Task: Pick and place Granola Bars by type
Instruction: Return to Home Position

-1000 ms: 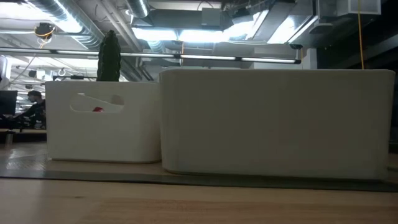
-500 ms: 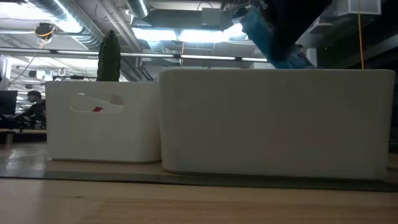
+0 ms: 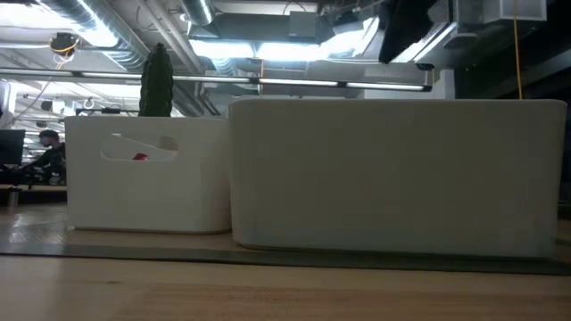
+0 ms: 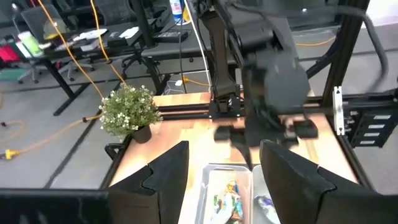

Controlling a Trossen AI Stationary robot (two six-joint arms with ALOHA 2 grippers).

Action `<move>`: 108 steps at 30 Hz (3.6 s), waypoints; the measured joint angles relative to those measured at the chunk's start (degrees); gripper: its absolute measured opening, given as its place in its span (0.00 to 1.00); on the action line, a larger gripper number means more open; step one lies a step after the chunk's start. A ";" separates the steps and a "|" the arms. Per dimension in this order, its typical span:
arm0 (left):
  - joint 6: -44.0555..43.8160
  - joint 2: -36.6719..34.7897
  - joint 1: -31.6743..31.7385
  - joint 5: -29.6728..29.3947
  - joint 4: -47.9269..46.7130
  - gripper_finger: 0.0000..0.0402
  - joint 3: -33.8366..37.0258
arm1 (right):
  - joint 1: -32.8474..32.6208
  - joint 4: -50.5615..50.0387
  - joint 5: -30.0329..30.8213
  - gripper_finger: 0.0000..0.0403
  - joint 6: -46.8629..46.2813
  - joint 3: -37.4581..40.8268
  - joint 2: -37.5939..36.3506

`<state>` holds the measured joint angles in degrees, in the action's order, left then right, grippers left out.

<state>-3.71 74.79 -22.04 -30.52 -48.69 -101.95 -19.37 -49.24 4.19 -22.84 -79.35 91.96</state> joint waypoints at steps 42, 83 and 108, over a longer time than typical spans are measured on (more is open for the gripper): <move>-10.65 -67.90 21.68 19.30 42.98 0.47 79.77 | -4.80 -6.90 31.99 0.69 12.66 -0.07 -33.04; -1.48 -69.51 21.61 29.55 49.64 0.48 101.46 | -4.85 39.72 17.97 0.69 34.60 39.04 -66.49; -1.50 -69.27 21.61 28.89 50.19 0.49 101.46 | -1.92 25.35 3.62 0.69 18.97 65.64 -90.28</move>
<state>-5.21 5.52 -0.43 -1.63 1.50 -0.49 -21.29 -23.89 7.82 -3.87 -13.71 1.68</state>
